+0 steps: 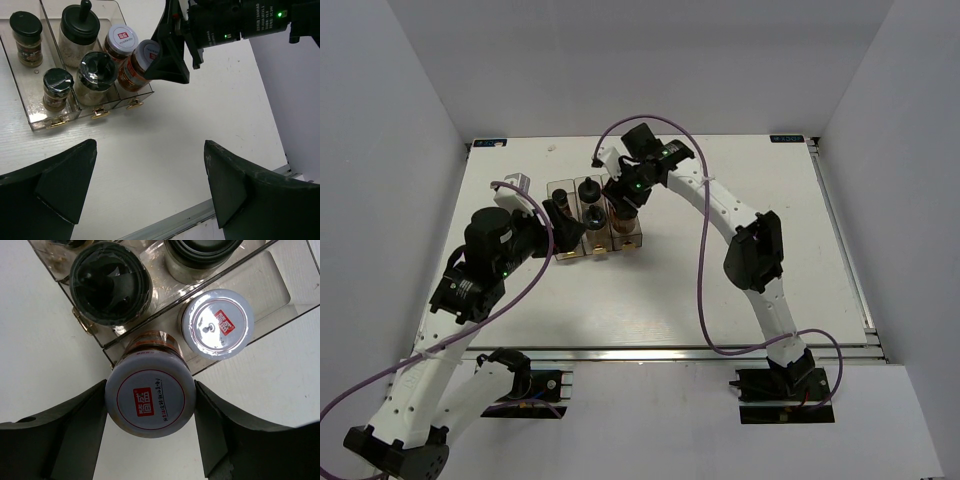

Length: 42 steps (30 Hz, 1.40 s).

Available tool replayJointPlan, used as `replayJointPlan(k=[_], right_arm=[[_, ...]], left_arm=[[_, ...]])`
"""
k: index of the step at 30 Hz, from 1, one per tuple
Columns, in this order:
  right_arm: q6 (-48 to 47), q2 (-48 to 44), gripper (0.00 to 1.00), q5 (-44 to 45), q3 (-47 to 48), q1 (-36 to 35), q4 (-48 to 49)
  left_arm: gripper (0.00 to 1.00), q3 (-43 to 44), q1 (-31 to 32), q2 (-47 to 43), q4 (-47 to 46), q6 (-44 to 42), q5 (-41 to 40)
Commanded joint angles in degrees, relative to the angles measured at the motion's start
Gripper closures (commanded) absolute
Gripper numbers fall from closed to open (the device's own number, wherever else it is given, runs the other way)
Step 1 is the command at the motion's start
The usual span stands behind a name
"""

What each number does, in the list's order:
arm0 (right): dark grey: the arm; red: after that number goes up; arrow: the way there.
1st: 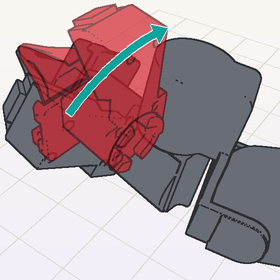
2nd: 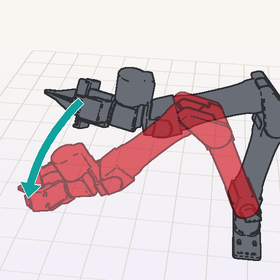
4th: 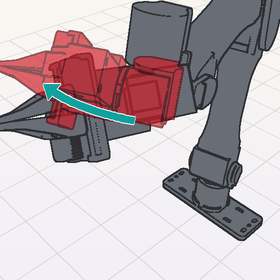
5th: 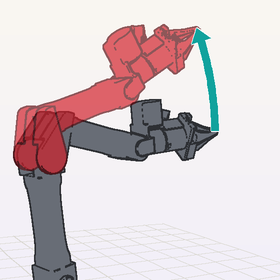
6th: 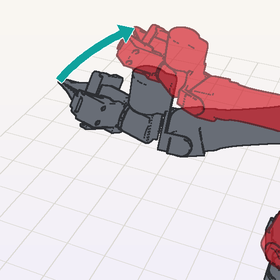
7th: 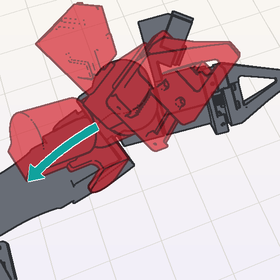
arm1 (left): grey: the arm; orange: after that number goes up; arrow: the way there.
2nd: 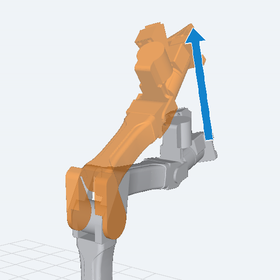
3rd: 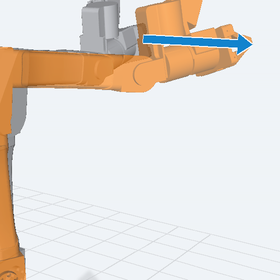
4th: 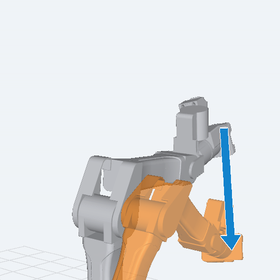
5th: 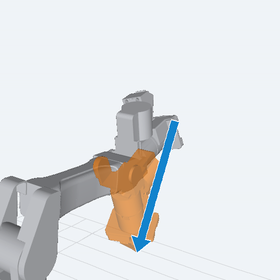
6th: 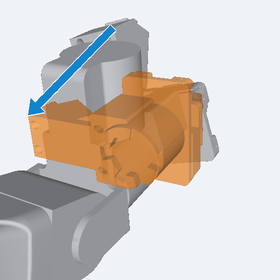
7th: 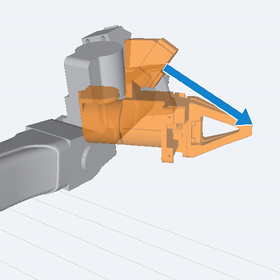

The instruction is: Organize the condiment bottles

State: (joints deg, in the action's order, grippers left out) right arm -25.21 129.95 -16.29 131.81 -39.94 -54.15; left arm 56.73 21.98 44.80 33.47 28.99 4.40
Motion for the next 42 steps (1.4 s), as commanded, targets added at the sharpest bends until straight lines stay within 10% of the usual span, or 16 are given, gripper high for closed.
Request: replayJointPlan(k=[1,10,25,42], right_arm=[[0.5,-0.7,1.0,0.2,2.9,-0.4,5.8],[-0.2,1.4,0.95,0.3,-0.7,-0.7,7.5],[0.3,1.5,0.24,-0.4,-5.1,-0.8,9.4],[10.5,-23.6,0.11,1.3,-20.3,6.8,10.4]], left_arm=[[0.03,0.1,0.3,0.0,0.5,0.1,-0.8],[0.03,-0.1,0.3,-0.1,0.7,0.1,-0.9],[0.03,0.3,0.3,-1.6,2.3,0.7,-2.6],[0.02,1.7,0.3,-1.7,2.4,0.5,-2.6]])
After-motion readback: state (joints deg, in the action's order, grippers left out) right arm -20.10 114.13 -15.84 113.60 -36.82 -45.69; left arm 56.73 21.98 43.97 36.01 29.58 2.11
